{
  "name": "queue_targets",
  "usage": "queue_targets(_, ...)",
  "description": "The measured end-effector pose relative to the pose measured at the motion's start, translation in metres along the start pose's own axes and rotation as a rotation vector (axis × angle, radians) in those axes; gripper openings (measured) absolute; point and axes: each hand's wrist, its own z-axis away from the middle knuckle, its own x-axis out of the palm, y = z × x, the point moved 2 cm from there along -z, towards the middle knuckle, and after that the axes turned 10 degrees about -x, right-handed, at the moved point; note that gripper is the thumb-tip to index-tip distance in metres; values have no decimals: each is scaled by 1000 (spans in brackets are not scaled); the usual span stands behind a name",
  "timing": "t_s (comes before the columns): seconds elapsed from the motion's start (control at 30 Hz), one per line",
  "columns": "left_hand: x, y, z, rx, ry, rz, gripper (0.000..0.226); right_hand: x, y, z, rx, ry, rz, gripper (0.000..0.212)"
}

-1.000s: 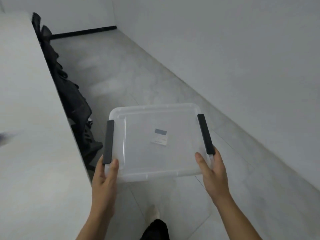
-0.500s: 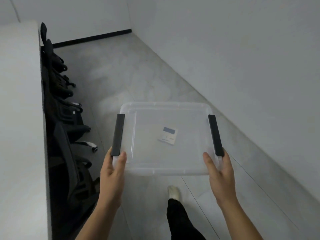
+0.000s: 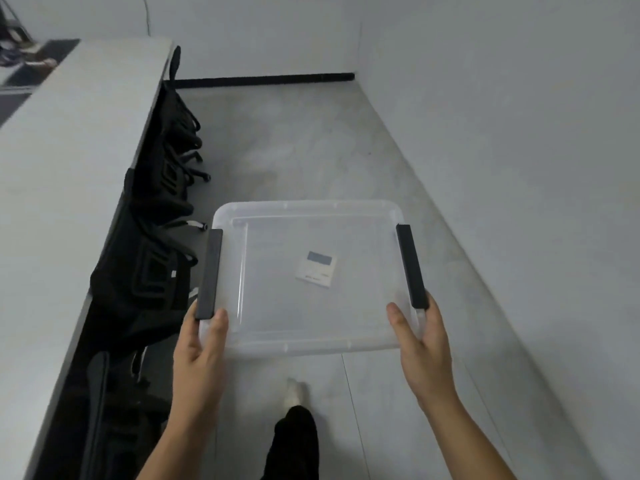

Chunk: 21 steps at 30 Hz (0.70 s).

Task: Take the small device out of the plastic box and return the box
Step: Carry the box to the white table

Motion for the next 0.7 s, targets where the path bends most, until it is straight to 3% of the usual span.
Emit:
queue_targets(0.1, 29, 16, -91, -20, 34, 7, 61, 48, 15, -97, -26, -32, 10, 54)
queue_targets(0.27, 78, 86, -242, -13, 39, 3, 29, 122, 11, -249, -23, -65, 15, 55)
queue_targets(0.53, 197, 195, -432, -46, -62, 17, 29, 183, 9, -467, -13, 74, 5, 44)
queue_targets(0.6, 254, 217, -527, -29, -99, -18, 29, 211, 33, -566, -13, 86, 26, 42)
queue_targets(0.7, 271, 231, -564, 21, -128, -10, 28, 228, 40, -604, 7, 96, -36, 42)
